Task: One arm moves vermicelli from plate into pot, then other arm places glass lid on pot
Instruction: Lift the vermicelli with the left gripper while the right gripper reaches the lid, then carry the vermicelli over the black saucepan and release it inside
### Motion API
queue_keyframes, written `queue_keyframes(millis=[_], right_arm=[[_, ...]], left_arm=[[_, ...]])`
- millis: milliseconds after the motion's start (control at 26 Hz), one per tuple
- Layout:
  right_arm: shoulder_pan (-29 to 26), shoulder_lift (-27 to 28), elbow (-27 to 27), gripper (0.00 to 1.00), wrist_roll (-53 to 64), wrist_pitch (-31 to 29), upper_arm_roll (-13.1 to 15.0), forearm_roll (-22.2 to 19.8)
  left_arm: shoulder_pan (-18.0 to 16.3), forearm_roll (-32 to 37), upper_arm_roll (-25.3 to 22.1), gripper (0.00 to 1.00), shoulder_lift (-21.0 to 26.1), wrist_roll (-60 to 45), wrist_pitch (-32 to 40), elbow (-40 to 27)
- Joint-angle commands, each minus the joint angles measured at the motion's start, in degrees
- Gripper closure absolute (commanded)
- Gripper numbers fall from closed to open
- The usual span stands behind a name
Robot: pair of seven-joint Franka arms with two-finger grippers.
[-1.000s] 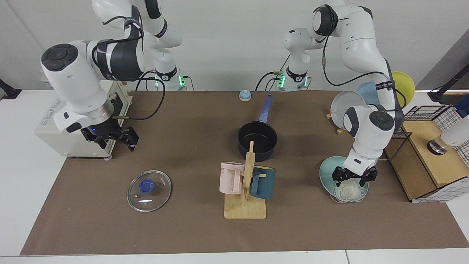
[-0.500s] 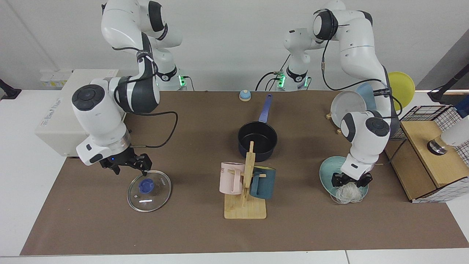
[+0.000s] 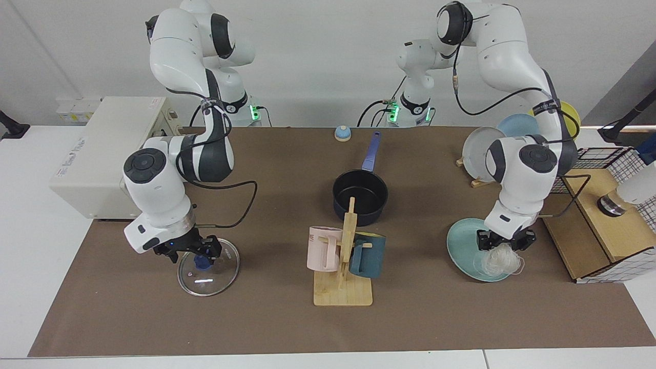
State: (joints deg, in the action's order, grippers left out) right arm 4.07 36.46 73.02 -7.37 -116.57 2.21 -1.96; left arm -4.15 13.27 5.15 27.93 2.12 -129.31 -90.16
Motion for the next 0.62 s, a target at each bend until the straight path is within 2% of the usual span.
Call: queue_keyframes(millis=[0,115,269,577], right_arm=[[0.41,0.27,2.21,0.01,-1.34,-2.44,-0.37,-0.94],[0.68,0.27,3.97,0.01,-1.25,-3.84,-0.37,-0.94],[0.59,0.27,4.77,0.01,-0.63,-4.54,-0.37,-0.94],[-0.2,0.27,7.49,0.01,1.92,-7.71,-0.37,-1.03]], left_arm=[[-0.07,-0.43,2.4,1.0,-7.26,-0.53,8.88,-1.07],[0.11,-2.8,3.37,1.0,-9.9,-0.63,14.07,-1.94],[0.19,-10.1,4.87,1.0,-12.19,-0.44,15.14,-4.84],[3.09,-10.9,8.46,1.0,-14.57,-8.87,12.86,-9.94]])
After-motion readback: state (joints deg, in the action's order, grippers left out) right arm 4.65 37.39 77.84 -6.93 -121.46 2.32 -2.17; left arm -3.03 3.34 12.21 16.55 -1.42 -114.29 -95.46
